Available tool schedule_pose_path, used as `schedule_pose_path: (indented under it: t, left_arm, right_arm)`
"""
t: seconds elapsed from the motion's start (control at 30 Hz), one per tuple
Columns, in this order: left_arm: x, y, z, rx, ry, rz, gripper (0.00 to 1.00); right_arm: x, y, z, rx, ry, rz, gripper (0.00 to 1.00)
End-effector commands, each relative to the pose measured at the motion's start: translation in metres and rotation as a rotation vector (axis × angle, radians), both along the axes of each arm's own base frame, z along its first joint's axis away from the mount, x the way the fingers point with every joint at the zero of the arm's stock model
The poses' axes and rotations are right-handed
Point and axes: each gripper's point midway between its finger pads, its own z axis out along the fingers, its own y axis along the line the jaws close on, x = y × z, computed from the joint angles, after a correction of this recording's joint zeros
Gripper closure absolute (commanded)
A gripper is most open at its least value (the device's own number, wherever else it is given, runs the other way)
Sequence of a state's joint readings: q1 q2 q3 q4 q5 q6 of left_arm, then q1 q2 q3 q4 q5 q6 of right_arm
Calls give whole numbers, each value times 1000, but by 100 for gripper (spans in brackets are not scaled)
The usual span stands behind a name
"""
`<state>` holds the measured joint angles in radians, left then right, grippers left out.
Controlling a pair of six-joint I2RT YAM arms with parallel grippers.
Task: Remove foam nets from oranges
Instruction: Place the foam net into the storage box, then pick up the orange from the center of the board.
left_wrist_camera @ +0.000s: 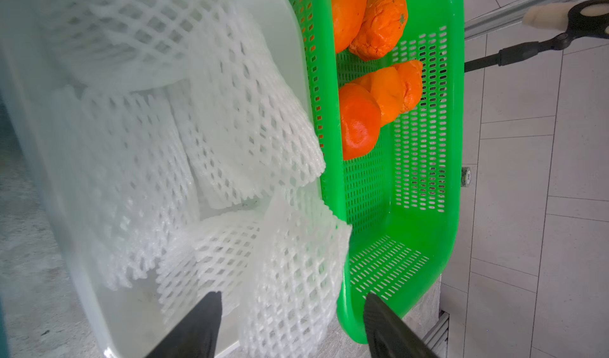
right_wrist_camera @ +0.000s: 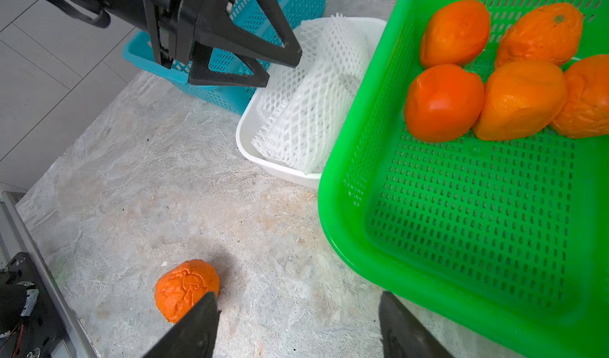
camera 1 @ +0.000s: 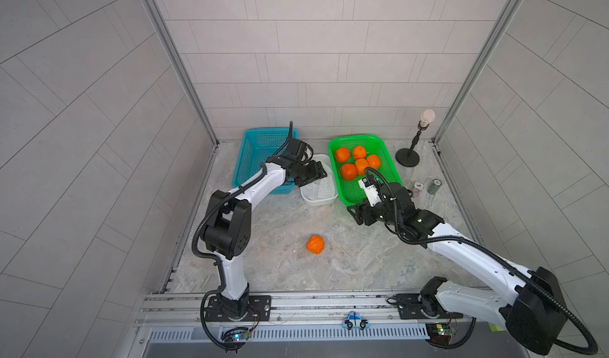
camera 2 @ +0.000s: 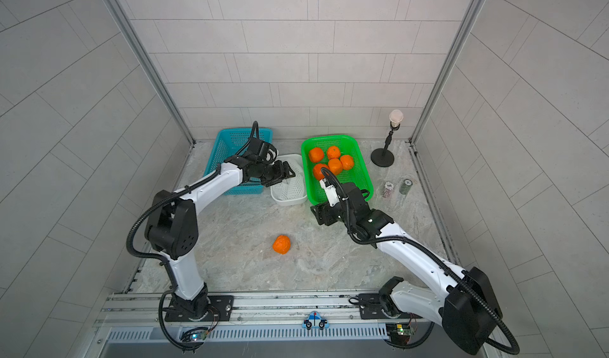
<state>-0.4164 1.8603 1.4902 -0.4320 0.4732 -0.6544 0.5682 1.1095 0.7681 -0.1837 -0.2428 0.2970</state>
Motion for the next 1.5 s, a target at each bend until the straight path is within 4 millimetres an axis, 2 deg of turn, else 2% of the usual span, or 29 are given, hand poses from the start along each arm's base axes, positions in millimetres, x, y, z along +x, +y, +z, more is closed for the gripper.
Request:
schedule_pose_path:
  t: [0.0, 0.13, 0.37, 0.5, 0.6, 0.77, 0.93, 1.07, 1.2, 1.47]
  left_arm:
    - [1, 6, 9, 7, -46, 9, 24]
    - [1, 7, 12, 7, -62, 9, 24]
    - [-1, 15, 32, 17, -139, 22, 24]
    - [-10, 27, 41, 46, -183, 51, 22]
    - [-23, 39, 44, 78, -210, 66, 20]
    - [-55, 60, 36, 163, -238, 94, 12]
    - [-91, 81, 17, 245, -243, 110, 0]
    - [-113, 104, 0, 321, -245, 139, 0]
    - [-133, 127, -13, 392, -241, 165, 0]
    - [-161, 153, -33, 443, -200, 226, 0]
  right_arm:
    - [-1, 0, 15, 21, -35, -5, 22]
    - [-3, -1, 14, 16, -32, -6, 22]
    - [-6, 0, 12, -1, -31, 5, 24]
    - [-15, 9, 12, -38, -99, 97, 24]
    - [-33, 28, 13, -68, -198, 253, 24]
    - [-72, 64, -2, -151, -345, 544, 22]
    - [-93, 93, -31, -215, -323, 683, 19]
    - [-97, 110, -50, -212, -332, 711, 15]
    - [-91, 118, -67, -233, -301, 706, 13]
    - [-82, 131, -86, -246, -270, 701, 11]
